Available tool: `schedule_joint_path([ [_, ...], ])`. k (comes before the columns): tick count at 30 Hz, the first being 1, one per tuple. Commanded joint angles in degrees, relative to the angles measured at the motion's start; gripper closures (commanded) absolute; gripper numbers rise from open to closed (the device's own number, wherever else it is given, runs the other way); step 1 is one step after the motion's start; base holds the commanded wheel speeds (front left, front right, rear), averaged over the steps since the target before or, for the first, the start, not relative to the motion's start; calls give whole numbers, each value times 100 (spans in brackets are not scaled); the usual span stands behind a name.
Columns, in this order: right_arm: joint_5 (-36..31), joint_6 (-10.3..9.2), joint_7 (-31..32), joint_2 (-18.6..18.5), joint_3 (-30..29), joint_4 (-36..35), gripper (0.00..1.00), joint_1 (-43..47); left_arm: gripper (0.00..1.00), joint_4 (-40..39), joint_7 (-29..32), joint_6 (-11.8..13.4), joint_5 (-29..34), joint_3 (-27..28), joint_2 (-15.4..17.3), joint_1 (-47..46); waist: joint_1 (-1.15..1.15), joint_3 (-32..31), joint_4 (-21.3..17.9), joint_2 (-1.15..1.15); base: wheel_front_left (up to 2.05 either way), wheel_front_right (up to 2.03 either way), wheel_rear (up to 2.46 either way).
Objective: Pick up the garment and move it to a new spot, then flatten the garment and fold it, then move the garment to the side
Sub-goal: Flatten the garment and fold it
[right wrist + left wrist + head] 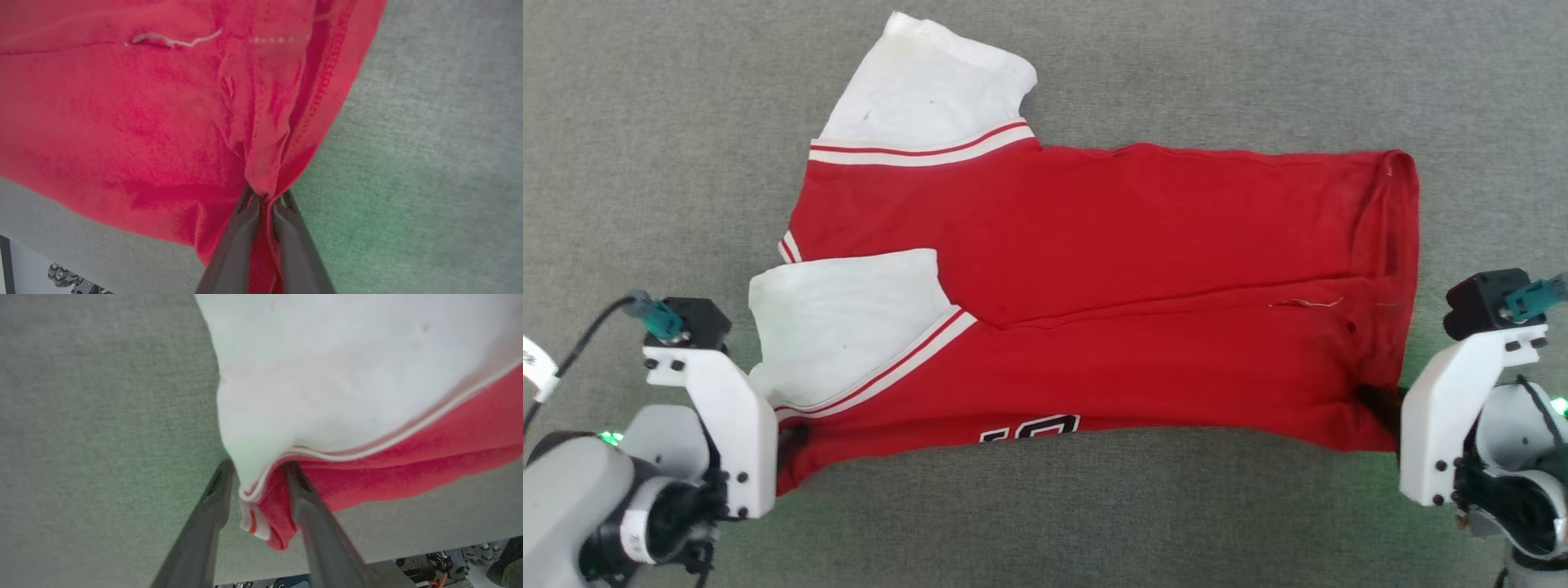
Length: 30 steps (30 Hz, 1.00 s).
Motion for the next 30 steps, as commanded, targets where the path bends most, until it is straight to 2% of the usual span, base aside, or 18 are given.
schedule_joint_path([
  [1, -34, -3, -191, 47, 84, 107, 0, -49, 0, 111, -7, -37, -55, 56, 58, -94, 0, -22, -59, 0, 0, 0, 0],
  [5, 13, -3, -634, 38, 97, 24, 0, -107, 0, -14, 85, -59, -25, 220, 332, -290, 0, -91, -158, 0, 0, 0, 0],
  [10, 54, -2, -1270, 194, -9, -279, 0, -143, 0, -327, 396, -32, 108, 421, 858, -694, 0, -138, -350, 0, 0, 0, 0],
  [11, 54, -2, -1270, 194, -9, -279, 0, -143, 0, -327, 396, -32, 108, 421, 858, -694, 0, -138, -350, 0, 0, 0, 0],
  [14, 79, -2, -1781, 310, 1, -487, 0, -202, 0, -398, 461, -262, 286, 527, 1034, -1081, 0, -109, -529, 0, 0, 0, 0],
  [21, -163, -2, -3506, 521, 195, -690, 0, -528, 0, 372, 243, -1121, 771, 645, 833, -2151, 0, 147, -1097, 0, 0, 0, 0],
  [25, -228, -2, -4502, 615, 363, -467, 0, -723, 0, 1156, 108, -1603, 965, 668, 525, -2809, 0, 353, -1444, 0, 0, 0, 0],
  [30, -410, -2, -5290, 640, 609, -94, 0, -883, 0, 2289, 223, -1912, 1100, 608, 176, -3472, 0, 581, -1801, 0, 0, 0, 0],
])
